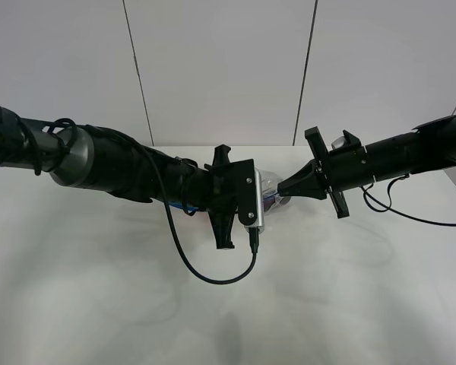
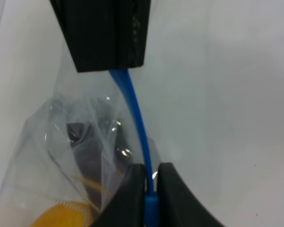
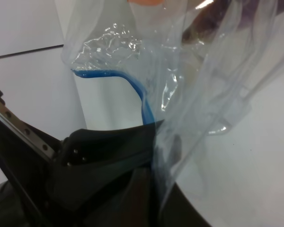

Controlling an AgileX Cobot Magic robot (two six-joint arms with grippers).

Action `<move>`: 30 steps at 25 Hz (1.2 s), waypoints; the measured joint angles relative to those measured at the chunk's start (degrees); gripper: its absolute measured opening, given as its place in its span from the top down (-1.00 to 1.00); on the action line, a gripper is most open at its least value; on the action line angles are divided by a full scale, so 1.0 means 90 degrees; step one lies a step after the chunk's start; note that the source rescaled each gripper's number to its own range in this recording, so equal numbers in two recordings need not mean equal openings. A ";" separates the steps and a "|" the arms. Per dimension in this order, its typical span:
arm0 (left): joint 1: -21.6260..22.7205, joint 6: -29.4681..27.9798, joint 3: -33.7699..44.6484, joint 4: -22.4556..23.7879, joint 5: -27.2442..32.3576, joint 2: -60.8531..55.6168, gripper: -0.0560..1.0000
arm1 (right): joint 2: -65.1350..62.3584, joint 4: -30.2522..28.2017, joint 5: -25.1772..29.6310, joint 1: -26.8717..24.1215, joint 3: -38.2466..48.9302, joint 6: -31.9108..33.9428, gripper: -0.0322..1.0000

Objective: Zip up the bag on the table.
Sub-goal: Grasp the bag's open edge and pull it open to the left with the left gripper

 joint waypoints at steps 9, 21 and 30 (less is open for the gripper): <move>0.0106 0.0000 -0.0026 -0.0005 -0.0446 0.0000 0.89 | 0.0022 0.0060 -0.0036 0.0000 0.0000 0.0000 0.94; 0.1280 0.0529 -0.0026 -0.0005 -0.0482 0.0000 0.89 | 0.0033 0.0181 -0.0088 0.0000 0.0000 0.0000 0.94; 0.2172 0.0932 -0.0089 -0.0005 -0.0282 0.0000 0.89 | 0.0033 0.0284 -0.0081 0.0020 0.0000 0.0000 0.94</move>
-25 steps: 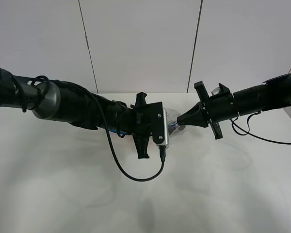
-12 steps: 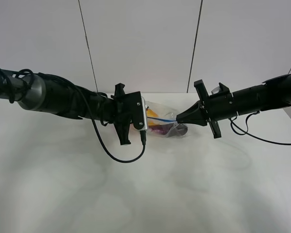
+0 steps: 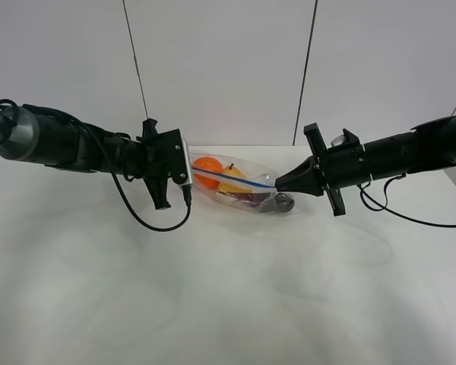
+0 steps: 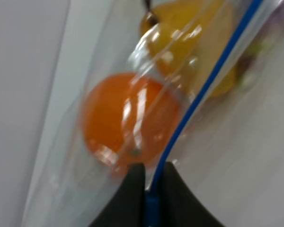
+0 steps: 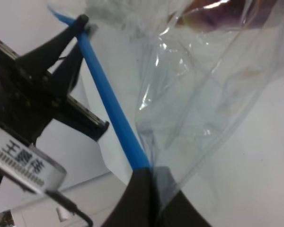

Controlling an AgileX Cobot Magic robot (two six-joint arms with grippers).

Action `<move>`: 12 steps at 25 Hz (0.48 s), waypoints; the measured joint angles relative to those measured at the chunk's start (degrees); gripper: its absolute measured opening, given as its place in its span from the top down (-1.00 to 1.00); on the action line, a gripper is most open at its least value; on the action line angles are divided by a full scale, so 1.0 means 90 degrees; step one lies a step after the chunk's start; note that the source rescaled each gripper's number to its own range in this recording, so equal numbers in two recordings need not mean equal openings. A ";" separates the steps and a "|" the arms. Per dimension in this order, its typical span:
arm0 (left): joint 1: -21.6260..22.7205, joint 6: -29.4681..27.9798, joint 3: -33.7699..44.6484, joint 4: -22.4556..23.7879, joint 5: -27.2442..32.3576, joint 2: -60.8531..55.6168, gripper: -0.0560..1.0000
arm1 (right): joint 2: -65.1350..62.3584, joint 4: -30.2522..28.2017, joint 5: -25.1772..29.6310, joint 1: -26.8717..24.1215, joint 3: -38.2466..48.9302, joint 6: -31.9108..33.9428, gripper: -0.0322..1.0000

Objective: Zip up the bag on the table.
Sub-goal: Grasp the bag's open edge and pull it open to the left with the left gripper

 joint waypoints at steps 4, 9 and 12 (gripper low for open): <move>0.0334 0.0111 -0.0157 0.0006 0.0070 0.0000 0.89 | 0.0000 0.0065 0.0000 0.0000 0.0000 0.0000 0.94; 0.0756 0.0127 -0.0274 0.0012 0.0356 0.0000 0.89 | 0.0000 0.0095 0.0020 0.0026 0.0000 0.0000 0.94; 0.0979 0.0127 -0.0274 0.0018 0.0401 0.0000 0.89 | 0.0000 0.0095 0.0026 0.0031 0.0000 0.0000 0.94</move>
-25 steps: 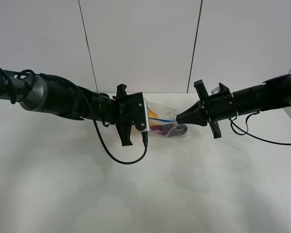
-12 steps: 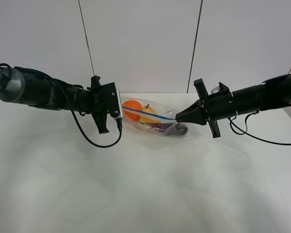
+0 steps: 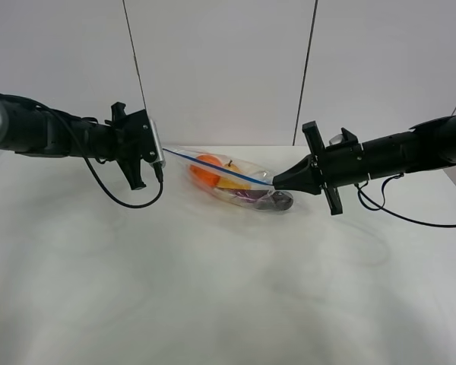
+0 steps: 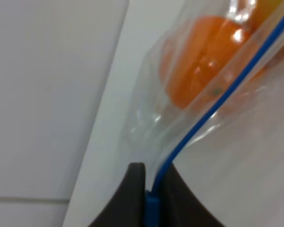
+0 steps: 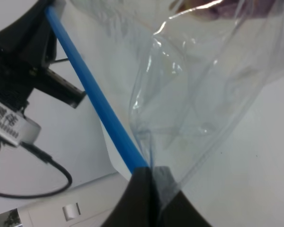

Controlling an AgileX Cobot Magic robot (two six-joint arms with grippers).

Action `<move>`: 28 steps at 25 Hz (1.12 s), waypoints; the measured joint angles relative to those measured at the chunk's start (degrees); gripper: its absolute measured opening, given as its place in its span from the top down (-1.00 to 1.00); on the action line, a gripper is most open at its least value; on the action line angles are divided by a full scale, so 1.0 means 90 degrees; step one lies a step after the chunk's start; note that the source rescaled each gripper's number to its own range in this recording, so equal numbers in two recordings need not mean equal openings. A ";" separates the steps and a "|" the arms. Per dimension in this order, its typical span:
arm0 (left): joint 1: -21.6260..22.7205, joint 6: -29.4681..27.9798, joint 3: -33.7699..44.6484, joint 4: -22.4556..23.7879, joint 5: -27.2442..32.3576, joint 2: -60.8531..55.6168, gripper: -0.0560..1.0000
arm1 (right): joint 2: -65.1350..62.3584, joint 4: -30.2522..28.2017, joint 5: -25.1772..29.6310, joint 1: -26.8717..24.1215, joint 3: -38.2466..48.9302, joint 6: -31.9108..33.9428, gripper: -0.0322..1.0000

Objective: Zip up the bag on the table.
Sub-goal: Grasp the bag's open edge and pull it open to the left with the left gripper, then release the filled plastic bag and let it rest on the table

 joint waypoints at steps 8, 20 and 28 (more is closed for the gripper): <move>0.0220 0.0014 -0.0005 0.0030 0.0293 0.0000 0.89 | 0.0000 0.0024 0.0040 0.0000 -0.0021 0.0000 0.94; 0.0503 -0.0205 -0.0034 -0.0007 0.0514 0.0000 -0.90 | 0.0000 -0.0290 0.0070 -0.0031 -0.0021 0.0000 0.94; 0.0963 -0.2929 -0.0309 -0.0007 -0.0157 0.0004 -1.00 | 0.0000 -0.0295 0.0075 -0.0031 -0.0021 0.0000 0.94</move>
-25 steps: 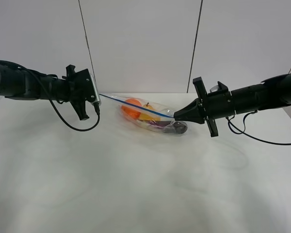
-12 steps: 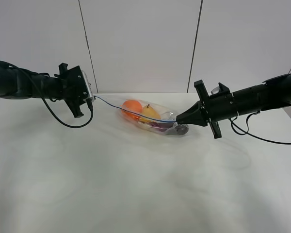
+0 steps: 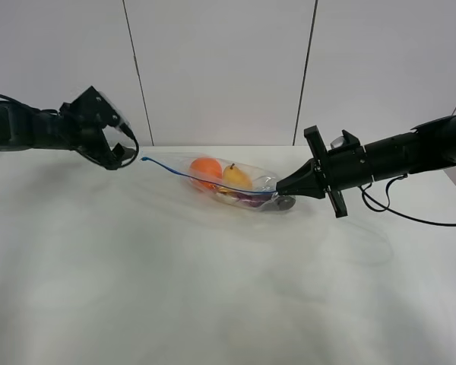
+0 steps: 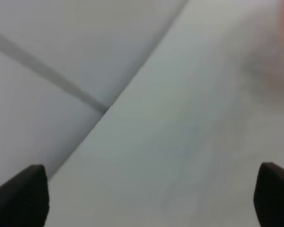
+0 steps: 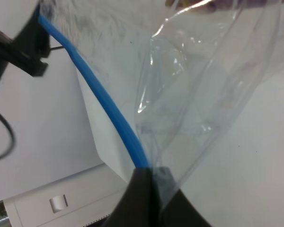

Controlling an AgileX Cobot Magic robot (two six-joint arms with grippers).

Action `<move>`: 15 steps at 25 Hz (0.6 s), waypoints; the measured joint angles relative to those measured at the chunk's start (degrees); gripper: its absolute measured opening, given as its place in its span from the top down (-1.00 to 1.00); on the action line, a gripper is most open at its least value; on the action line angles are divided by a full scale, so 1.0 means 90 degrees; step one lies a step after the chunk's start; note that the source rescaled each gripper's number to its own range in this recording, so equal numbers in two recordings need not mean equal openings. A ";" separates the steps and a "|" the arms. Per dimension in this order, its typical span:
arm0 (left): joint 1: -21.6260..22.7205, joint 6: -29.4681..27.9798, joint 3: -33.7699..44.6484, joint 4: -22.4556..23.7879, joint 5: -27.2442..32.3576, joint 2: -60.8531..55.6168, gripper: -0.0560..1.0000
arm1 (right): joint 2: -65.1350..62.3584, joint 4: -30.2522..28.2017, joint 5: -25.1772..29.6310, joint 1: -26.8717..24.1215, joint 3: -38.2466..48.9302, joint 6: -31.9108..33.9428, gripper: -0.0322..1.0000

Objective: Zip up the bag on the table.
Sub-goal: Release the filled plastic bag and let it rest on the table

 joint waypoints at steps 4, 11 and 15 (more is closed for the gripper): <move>0.0098 -0.2003 -0.0286 -0.0008 -0.0478 0.0000 -1.00 | 0.0000 0.0000 0.0000 0.0000 0.0000 0.0000 0.94; 0.0100 -0.3639 -0.0318 -0.0022 0.0087 -0.0216 -1.00 | 0.0000 0.0000 0.0007 0.0000 0.0000 0.0000 0.94; 0.0100 -0.4427 -0.0318 -0.0022 0.0792 -0.0256 -1.00 | 0.0000 0.0000 0.0007 0.0000 0.0000 0.0000 0.94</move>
